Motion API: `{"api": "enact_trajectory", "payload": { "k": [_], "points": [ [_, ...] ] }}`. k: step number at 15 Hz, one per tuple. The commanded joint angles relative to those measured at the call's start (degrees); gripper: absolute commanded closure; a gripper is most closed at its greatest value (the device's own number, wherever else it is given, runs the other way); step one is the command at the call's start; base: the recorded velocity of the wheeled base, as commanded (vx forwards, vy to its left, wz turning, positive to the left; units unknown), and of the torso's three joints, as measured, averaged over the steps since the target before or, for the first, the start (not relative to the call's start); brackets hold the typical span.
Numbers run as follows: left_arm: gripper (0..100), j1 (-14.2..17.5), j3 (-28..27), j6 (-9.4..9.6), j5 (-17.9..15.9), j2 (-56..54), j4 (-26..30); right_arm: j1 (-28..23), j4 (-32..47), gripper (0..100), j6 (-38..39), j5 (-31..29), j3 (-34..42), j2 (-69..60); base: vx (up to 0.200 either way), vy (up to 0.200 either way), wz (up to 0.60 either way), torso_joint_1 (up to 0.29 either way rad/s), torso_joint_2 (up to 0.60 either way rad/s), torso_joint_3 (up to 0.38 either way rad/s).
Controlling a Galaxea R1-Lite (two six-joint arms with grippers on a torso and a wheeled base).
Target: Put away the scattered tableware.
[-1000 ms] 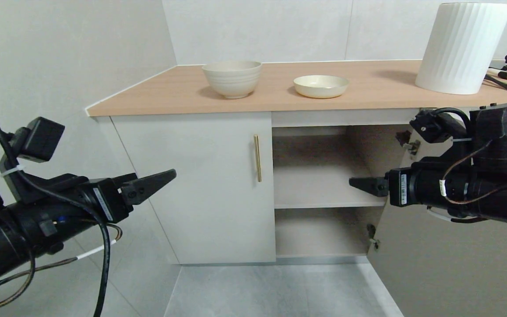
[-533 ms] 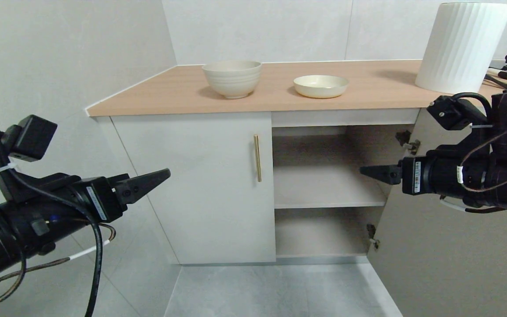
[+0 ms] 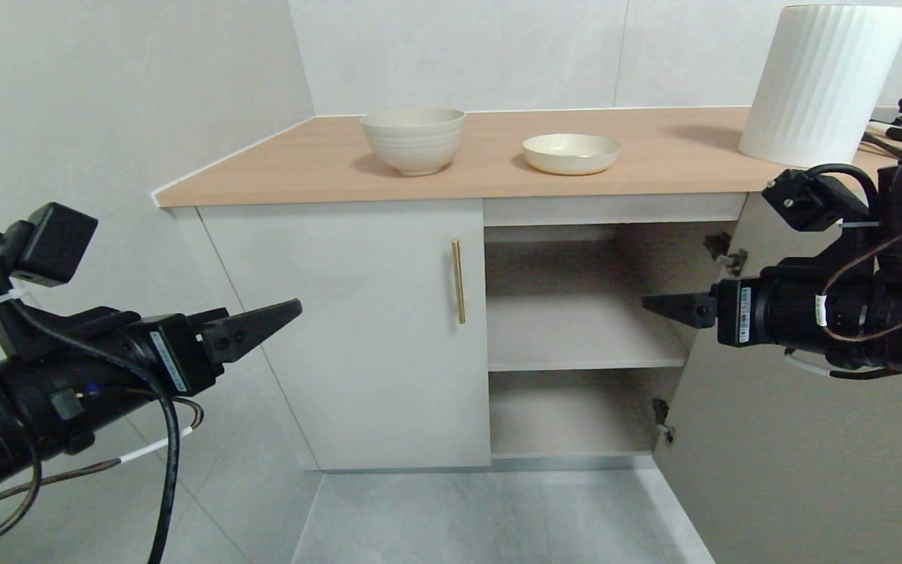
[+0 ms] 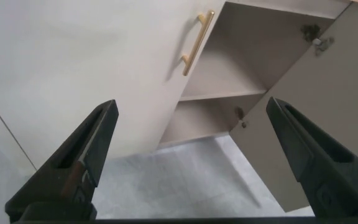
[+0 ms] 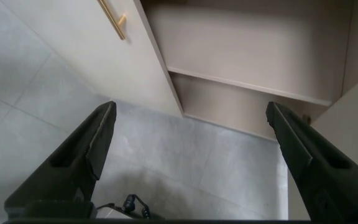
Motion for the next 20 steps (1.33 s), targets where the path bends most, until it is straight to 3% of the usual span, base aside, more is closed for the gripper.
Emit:
{"api": "enact_trajectory", "payload": {
  "k": [1, 11, 13, 20],
  "points": [
    [0, 0.01, 0.0, -0.04, -0.01, 0.32, -0.05, 0.04, -0.05, 0, 0.0, 0.0, -0.02, -0.1, 0.2, 0.0, 0.0, -0.012, 0.0, -0.002],
    [0, 0.1, 0.18, 0.05, -0.1, -0.03, -0.14, 0.04, -0.05, 0, 0.0, 0.09, 0.24, -0.28, 0.2, 0.0, 0.0, 0.003, 0.0, 0.002],
    [0, 0.1, 0.71, 0.93, -0.37, -1.44, -0.22, 0.04, -0.58, 0, 0.09, 0.88, 1.83, -1.6, 0.0, 0.0, 0.0, 0.0, 0.0, 0.0],
    [0, 0.1, 0.62, 0.84, -0.45, -2.14, -0.14, 0.04, -4.53, 0, -1.85, 1.49, 4.99, -2.56, 0.0, 0.0, 0.0, 0.0, 0.0, 0.0]
  ]
}}
